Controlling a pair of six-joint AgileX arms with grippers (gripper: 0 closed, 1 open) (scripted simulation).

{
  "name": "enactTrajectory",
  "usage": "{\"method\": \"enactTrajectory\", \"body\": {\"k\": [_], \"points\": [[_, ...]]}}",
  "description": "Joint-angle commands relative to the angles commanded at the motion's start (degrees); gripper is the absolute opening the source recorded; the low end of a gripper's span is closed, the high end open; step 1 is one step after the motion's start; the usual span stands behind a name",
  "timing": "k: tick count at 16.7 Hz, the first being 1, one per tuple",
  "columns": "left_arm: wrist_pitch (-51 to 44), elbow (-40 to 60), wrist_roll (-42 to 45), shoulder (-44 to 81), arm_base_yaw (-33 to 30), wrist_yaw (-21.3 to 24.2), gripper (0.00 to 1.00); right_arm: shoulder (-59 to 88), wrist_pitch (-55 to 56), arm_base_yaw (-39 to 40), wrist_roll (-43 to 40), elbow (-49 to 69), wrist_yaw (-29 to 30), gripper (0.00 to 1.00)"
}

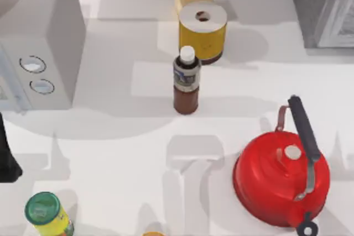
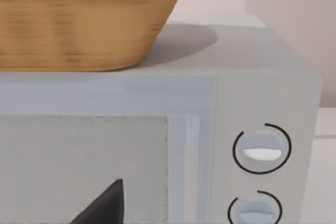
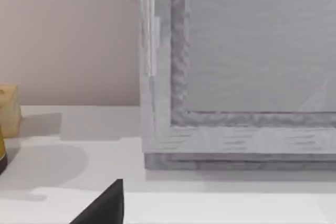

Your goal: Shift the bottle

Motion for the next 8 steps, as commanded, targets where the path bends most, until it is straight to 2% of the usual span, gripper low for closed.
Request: {"method": "enactTrajectory", "body": {"k": [4, 8], "points": [[0.0, 0.0, 0.0, 0.0, 0.0, 0.0, 1.0, 1.71, 0.06, 1.32, -0.35, 1.73, -0.51, 1.0], [0.0, 0.0, 0.0, 0.0, 0.0, 0.0, 1.0, 11.93, 0.14, 6.97, -2.01, 10.82, -2.32, 1.0]]}}
